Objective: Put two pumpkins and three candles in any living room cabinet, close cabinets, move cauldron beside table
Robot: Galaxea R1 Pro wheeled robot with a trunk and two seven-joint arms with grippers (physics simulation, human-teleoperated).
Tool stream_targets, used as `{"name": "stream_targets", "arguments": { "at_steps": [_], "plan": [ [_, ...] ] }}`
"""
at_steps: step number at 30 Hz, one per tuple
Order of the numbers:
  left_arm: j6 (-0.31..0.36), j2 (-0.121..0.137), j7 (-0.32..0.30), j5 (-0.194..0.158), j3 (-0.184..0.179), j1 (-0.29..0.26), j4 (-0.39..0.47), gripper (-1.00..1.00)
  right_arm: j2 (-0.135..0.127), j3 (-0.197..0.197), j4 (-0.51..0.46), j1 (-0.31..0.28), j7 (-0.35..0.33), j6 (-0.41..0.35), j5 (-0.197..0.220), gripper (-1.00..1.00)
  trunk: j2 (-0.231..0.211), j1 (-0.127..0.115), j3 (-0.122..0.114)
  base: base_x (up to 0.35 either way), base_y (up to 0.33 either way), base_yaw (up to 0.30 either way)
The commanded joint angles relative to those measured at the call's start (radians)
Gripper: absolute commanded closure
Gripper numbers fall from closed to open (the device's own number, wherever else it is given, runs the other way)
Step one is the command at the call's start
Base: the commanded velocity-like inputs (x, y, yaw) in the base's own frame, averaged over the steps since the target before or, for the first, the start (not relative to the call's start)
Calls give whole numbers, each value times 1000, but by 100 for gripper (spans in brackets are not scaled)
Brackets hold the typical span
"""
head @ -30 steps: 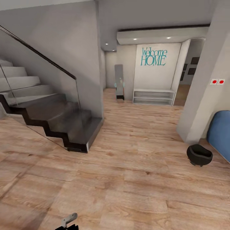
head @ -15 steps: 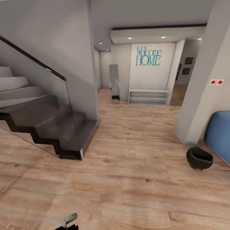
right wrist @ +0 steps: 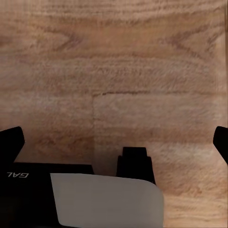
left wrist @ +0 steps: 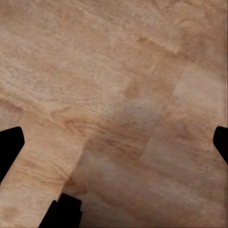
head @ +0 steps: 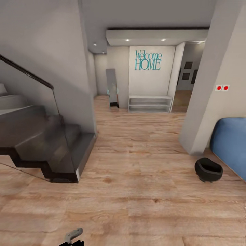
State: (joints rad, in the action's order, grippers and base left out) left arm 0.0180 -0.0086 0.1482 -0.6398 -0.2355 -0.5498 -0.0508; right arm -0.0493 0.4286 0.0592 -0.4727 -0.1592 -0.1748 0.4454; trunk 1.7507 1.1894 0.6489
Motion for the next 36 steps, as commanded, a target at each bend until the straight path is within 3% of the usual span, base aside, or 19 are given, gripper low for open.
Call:
{"name": "stream_targets", "arguments": {
  "at_steps": [1, 12, 27, 36],
  "plan": [
    [2, 0, 2, -6, -8, -1, -1, -100, 0, 9, 2, -1, -5, -2, 10, -100, 0, 1, 1, 334, 79, -292],
    [2, -1, 2, -6, -8, -1, -1, -100, 0, 8, 2, -1, -5, -2, 11, -100, 0, 1, 1, 334, 11, -271],
    [2, -1, 2, -6, -8, -1, -1, -100, 0, 8, 2, 6, -5, 0, 10, -100, 0, 1, 1, 335, 0, -20],
    [2, -1, 2, -6, -8, -1, -1, -100, 0, 9, 2, 6, -5, 0, 10, -100, 0, 1, 1, 335, 0, -243]
  ]
}}
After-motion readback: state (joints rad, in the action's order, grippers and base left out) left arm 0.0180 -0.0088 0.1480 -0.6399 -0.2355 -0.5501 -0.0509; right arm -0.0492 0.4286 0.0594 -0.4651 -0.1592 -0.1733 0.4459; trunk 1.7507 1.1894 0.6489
